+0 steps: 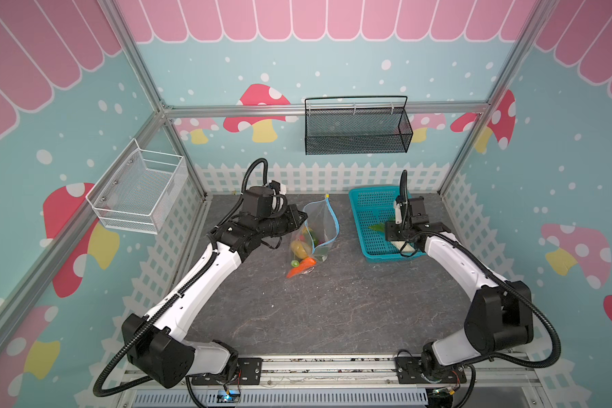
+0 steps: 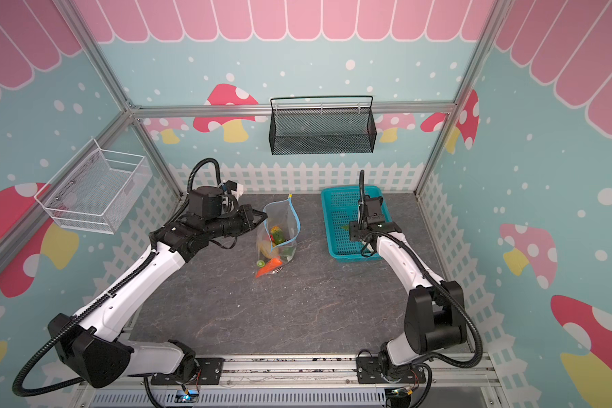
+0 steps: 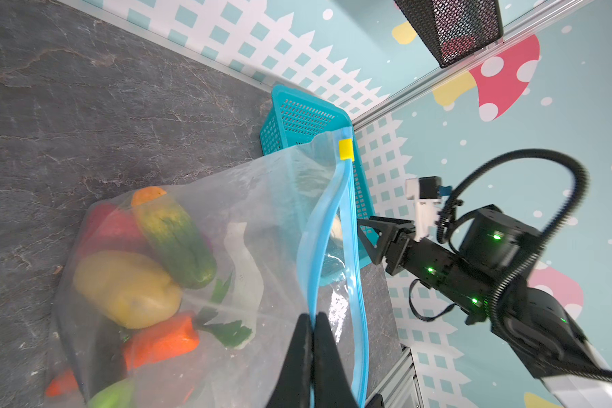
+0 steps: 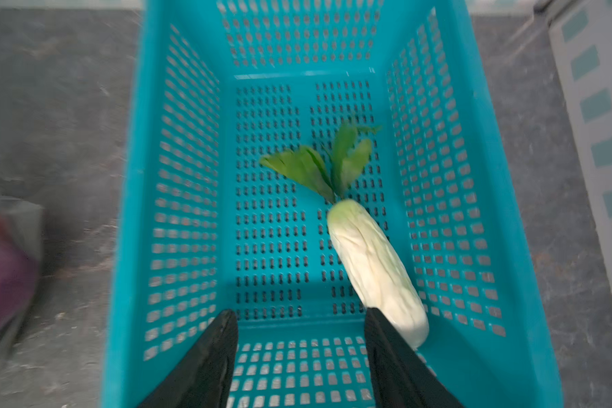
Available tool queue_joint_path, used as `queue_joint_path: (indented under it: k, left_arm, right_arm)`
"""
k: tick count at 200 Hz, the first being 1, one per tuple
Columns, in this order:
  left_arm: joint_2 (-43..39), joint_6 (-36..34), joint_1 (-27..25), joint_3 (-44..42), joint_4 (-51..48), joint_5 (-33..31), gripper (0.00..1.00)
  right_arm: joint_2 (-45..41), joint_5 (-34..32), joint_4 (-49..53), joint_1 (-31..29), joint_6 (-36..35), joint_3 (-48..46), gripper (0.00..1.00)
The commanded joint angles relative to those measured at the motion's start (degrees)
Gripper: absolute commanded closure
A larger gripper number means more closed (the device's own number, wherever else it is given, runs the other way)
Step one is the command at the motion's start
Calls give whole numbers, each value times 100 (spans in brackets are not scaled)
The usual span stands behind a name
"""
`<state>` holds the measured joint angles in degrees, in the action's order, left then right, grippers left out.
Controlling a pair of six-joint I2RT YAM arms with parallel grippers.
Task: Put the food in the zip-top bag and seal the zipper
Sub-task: 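Move the right gripper back over the basket toward the white bok choy, then close the right gripper on the white bok choy stem in the basket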
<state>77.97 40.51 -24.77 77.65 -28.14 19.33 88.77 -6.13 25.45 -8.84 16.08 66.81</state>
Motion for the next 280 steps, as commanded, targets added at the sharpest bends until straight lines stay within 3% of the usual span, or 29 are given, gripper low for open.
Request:
queue_joint_path:
  k: [1,34,82,127,159,197,229,280]
  left_arm:
    - [-63,-17,-3,-74,121,118,100]
    - [-131,-27,-1,-117,120,118,100]
    - [-208,-35,8,-258,164,97,100]
    - [-169,-27,25,-241,177,126,100]
    - [-156,-26,60,-259,179,132,100]
    - [-118,-21,78,-268,176,125,100]
    - [-72,-8,96,-250,195,156,100]
    - [-29,9,100,-250,221,184,100]
  right_arm:
    - [218,131,-426,325,-157,-95,35]
    - [777,108,-456,518,-303,88,30]
    - [1471,337,-67,649,-643,501,33]
    - [1959,-85,226,647,-752,951,32]
    - [2549,-32,387,648,-843,1307,31]
    - [2818,63,443,647,-834,1557,36]
    - [2935,181,505,651,-817,1706,49]
    - [2953,394,496,651,-722,1729,55]
